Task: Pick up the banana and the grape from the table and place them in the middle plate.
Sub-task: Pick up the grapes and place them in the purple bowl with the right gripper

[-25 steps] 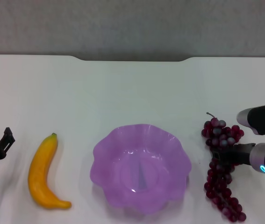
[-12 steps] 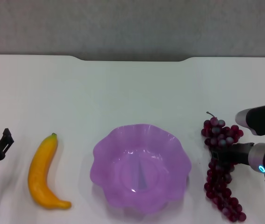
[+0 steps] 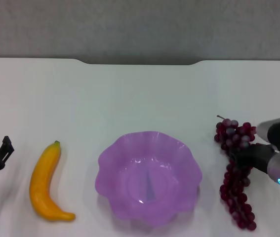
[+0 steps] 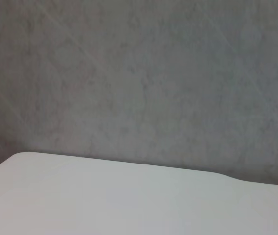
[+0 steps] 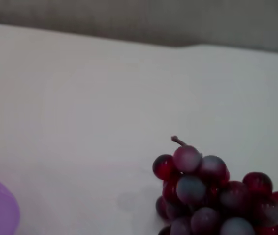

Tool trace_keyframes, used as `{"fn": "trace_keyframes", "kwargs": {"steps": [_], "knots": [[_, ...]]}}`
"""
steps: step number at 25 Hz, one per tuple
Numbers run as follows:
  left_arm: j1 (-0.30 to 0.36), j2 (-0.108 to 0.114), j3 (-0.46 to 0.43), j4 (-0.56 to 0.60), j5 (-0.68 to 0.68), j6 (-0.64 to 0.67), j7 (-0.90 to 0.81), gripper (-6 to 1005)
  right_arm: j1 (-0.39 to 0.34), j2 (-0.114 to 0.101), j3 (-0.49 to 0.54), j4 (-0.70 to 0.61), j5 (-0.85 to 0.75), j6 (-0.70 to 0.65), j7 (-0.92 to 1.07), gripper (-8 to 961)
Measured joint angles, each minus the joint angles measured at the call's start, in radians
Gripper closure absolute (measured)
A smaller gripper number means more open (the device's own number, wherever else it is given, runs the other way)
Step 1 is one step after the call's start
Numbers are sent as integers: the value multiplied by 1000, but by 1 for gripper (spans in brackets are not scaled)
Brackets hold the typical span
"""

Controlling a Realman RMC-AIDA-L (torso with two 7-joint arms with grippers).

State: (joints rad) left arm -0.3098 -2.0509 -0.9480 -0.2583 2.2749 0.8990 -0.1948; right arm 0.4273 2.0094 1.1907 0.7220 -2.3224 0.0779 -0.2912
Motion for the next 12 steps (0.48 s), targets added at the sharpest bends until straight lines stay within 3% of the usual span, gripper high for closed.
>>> {"fn": "trace_keyframes", "kwargs": {"steps": [12], "knots": [[1,2,0,-1,-1,0,0,153,-62,0,-165,-36,-4,-344,0,571]]}}
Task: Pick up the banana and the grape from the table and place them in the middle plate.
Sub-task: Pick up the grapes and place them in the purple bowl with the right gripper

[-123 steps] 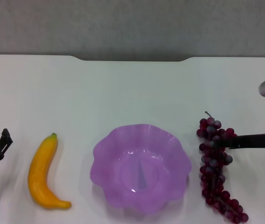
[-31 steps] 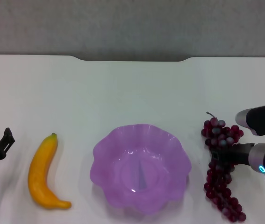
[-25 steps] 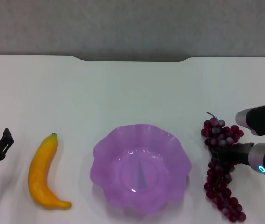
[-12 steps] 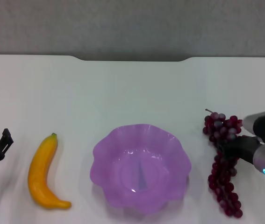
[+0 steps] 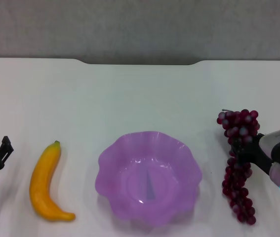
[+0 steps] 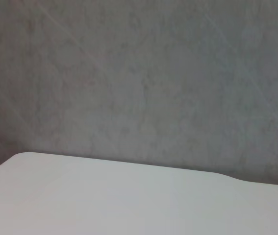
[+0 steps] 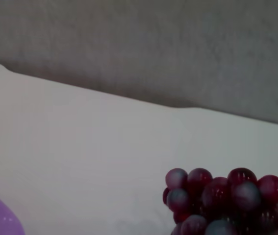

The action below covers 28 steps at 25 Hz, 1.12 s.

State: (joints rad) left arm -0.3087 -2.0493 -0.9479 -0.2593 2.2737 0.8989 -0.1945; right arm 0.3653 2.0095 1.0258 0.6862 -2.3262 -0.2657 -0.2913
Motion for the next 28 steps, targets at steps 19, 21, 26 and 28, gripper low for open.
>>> {"fn": "trace_keyframes", "kwargs": {"steps": [19,21,26,28], "knots": [[3,0,0,5,0,0,1,158,-93,-6,-134,63,-90,-475,4,598],[3,0,0,5,0,0,1,159,-99,-7,-132,109,-128,-477,4,600],[2,1,0,2,0,-2,1,161,-106,-8,-138,240,-182,-463,5,606],[2,2,0,3,0,-3,1,161,-112,-8,-146,292,-195,-448,5,609]]}}
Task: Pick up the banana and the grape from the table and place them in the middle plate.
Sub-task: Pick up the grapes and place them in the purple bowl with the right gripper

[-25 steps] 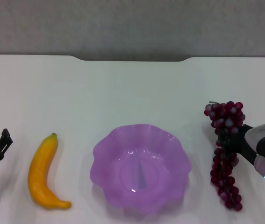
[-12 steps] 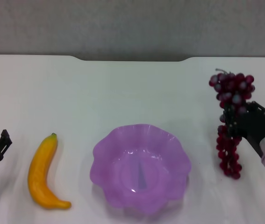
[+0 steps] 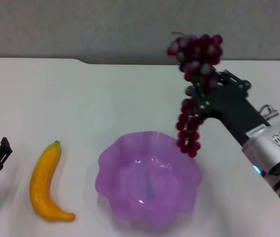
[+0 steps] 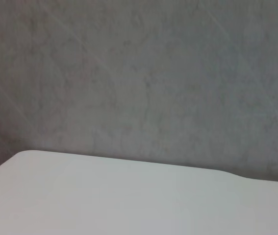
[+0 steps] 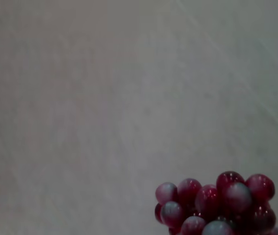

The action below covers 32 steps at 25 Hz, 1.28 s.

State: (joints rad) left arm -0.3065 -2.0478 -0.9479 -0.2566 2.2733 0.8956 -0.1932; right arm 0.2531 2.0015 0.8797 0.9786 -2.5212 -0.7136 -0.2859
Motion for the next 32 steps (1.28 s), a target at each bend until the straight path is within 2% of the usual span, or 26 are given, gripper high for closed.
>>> {"fn": "trace_keyframes", "kwargs": {"steps": [3,8,12,19,32], "knots": [[0,0,0,3,0,0,0,162,-12,0,-11,58,-40,19,0,613],[0,0,0,0,0,-2,0,164,9,2,-35,64,-72,58,8,615],[-5,0,2,-1,0,-2,0,165,49,8,-71,-16,-68,78,50,616],[-8,-1,0,-1,0,-4,0,167,167,14,-182,-208,-65,73,174,618],[-11,-2,0,-1,0,-5,0,171,190,17,-237,-304,-64,57,170,621]]}}
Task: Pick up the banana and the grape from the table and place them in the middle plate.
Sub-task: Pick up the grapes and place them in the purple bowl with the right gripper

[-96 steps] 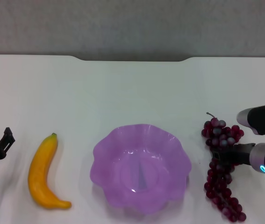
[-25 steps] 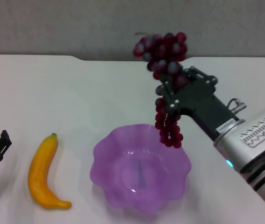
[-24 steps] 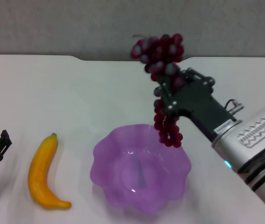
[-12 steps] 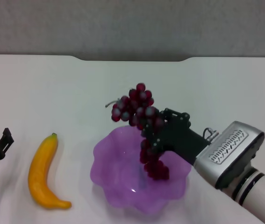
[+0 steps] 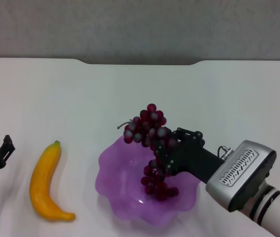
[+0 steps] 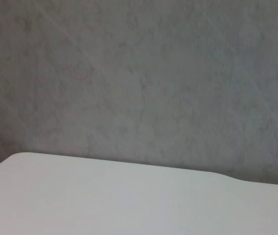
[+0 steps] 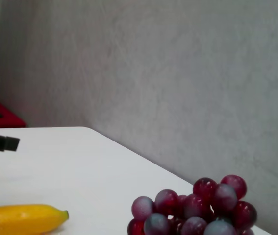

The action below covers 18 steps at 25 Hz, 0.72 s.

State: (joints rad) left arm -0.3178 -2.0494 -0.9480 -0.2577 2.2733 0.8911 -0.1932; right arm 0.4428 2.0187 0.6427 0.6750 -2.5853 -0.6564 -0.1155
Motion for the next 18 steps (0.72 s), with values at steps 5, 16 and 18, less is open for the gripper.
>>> {"fn": "trace_keyframes", "kwargs": {"steps": [5,16,18], "knots": [[-4,-1,0,0,0,0,0,172,2,1,-33,-64,-6,-91,-11,614],[-6,-2,0,0,0,0,0,176,5,3,-60,-110,4,-199,0,271],[-6,-1,0,0,0,0,-1,176,4,3,-53,-111,9,-198,1,210]]}}
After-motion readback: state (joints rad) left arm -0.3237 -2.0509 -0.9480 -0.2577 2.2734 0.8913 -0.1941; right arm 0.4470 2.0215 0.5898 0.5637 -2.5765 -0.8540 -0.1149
